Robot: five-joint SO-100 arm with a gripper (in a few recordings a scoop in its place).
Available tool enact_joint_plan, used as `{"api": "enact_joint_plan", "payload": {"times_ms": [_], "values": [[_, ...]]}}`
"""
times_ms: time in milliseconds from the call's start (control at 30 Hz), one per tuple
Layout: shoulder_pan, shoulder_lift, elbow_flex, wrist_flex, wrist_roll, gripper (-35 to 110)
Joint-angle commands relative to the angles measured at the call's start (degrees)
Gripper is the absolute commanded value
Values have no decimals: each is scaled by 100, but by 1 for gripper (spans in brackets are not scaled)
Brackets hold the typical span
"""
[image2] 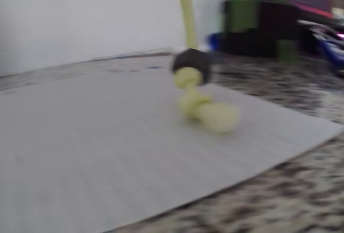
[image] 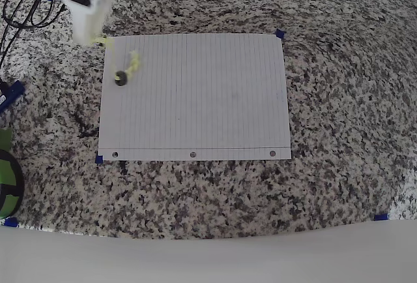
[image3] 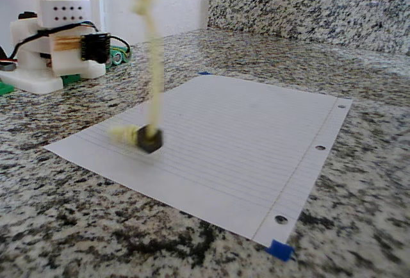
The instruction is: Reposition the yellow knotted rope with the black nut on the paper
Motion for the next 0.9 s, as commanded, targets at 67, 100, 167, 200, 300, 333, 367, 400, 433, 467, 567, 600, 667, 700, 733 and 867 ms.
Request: {"api": "enact_joint_plan", "payload": {"times_ms": [67,100,167,200,300,333,367,400,433,467,567,600,667,700,733,867], "values": [[-1248,-132,-185,97,35,2],[-1450,-132,-167,123,35,2],[-1793,-141,-97,141,35,2],[-1942,-149,-35,141,35,2],[-2347,-158,281,53,70,2],[-2461,-167,404,9,70,2],[-2566,-193,527,-35,70,2],[-2681,-211,650,-105,70,2],[-2777,-220,800,-185,70,2],[-2848,-220,940,-299,70,2],[-3023,-220,1283,-475,70,3],[-3067,-220,1345,-475,70,10],[-3129,-211,1406,-448,70,29],[-3146,-193,1441,-439,62,42],[-3164,-176,1459,-422,35,54],[-3208,-62,1521,-352,53,79]]}}
